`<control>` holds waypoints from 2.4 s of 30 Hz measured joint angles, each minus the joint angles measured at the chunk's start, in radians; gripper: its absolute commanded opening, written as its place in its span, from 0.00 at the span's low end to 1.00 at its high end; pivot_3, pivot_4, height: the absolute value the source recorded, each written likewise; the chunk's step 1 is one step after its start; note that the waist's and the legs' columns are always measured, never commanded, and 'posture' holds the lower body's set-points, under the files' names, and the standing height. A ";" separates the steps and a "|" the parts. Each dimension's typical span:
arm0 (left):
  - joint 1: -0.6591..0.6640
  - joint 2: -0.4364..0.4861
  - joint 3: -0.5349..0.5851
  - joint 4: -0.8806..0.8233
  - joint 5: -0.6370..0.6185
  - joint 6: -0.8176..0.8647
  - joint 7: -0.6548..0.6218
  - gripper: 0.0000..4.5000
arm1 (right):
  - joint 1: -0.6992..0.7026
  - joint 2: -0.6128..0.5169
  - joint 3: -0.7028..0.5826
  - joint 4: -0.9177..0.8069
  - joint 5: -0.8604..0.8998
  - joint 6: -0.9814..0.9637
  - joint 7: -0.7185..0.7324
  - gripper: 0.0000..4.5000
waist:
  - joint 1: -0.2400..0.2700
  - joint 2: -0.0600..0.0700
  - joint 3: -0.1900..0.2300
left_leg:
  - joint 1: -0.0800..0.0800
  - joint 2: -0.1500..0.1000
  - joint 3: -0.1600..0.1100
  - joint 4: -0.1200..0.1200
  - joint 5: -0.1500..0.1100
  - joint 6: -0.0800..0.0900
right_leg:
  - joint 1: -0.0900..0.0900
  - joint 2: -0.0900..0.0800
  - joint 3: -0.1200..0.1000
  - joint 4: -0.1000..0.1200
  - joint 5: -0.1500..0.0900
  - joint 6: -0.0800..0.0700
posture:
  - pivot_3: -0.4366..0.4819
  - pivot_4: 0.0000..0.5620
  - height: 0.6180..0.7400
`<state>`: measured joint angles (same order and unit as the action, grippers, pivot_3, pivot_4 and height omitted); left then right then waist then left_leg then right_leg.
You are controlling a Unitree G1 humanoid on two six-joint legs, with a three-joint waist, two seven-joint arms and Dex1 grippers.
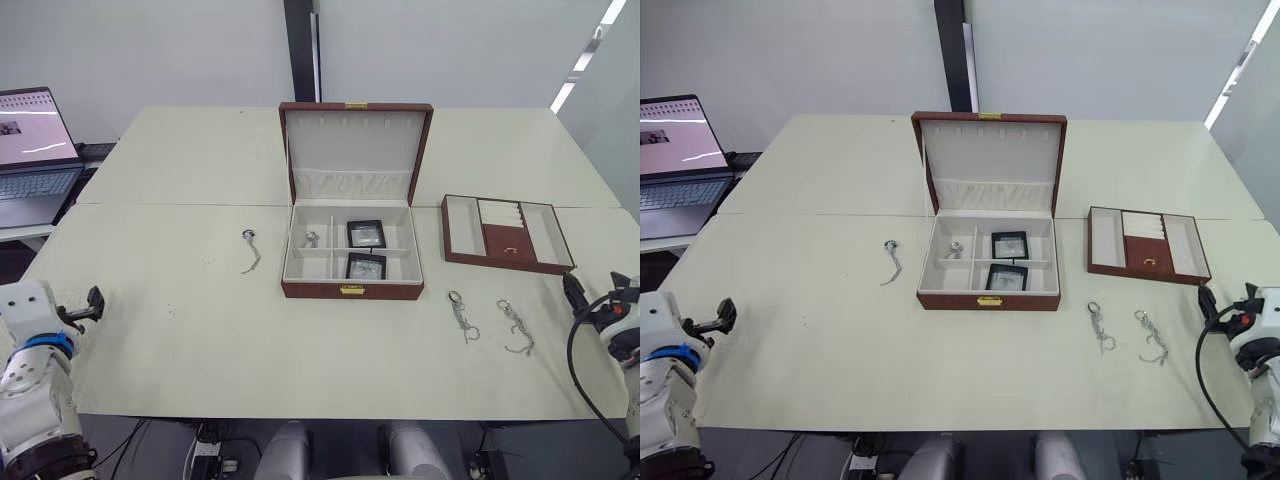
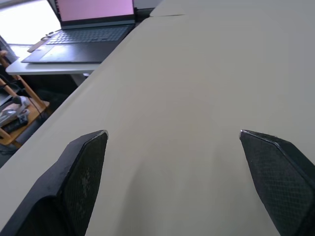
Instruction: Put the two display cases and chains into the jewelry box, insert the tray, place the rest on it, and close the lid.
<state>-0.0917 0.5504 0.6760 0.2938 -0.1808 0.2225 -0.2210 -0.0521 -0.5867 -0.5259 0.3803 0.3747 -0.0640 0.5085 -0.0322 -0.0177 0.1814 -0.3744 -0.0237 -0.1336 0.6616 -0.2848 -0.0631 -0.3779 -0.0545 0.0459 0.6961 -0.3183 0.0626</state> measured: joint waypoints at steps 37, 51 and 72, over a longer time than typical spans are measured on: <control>-0.128 -0.243 -0.258 -0.231 -0.077 0.092 0.161 0.99 | 0.062 -0.122 0.288 -0.649 0.245 0.341 0.456 1.00 | 0.003 0.000 -0.001 | 0.000 -0.001 -0.002 0.001 0.000 0.000 | 0.004 0.000 -0.002 -0.002 0.000 0.001 | 0.48 0.27 1.00; -0.212 -0.429 -0.454 -0.302 0.008 0.126 0.289 0.99 | -0.020 -0.118 0.393 -0.819 0.236 0.425 0.410 1.00 | 0.006 -0.001 -0.001 | 0.000 -0.004 -0.003 0.000 0.000 0.000 | 0.004 0.001 -0.003 -0.006 0.001 0.002 | 0.48 0.27 1.00; -0.345 -0.452 -0.491 -0.141 0.066 0.257 0.339 0.99 | -0.038 -0.118 0.395 -0.818 0.225 0.434 0.384 1.00 | 0.007 -0.001 -0.001 | 0.000 -0.005 -0.003 0.001 0.000 0.000 | 0.005 0.001 -0.003 -0.007 0.001 0.002 | 0.48 0.27 1.00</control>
<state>-0.4367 0.0989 0.1846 0.1528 -0.1144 0.4798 0.1178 -0.0906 -0.7046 -0.1311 -0.4378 0.5999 0.3695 0.8929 -0.0252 -0.0189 0.1801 -0.3747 -0.0283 -0.1362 0.6623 -0.2847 -0.0635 -0.3732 -0.0538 0.0431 0.6891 -0.3169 0.0650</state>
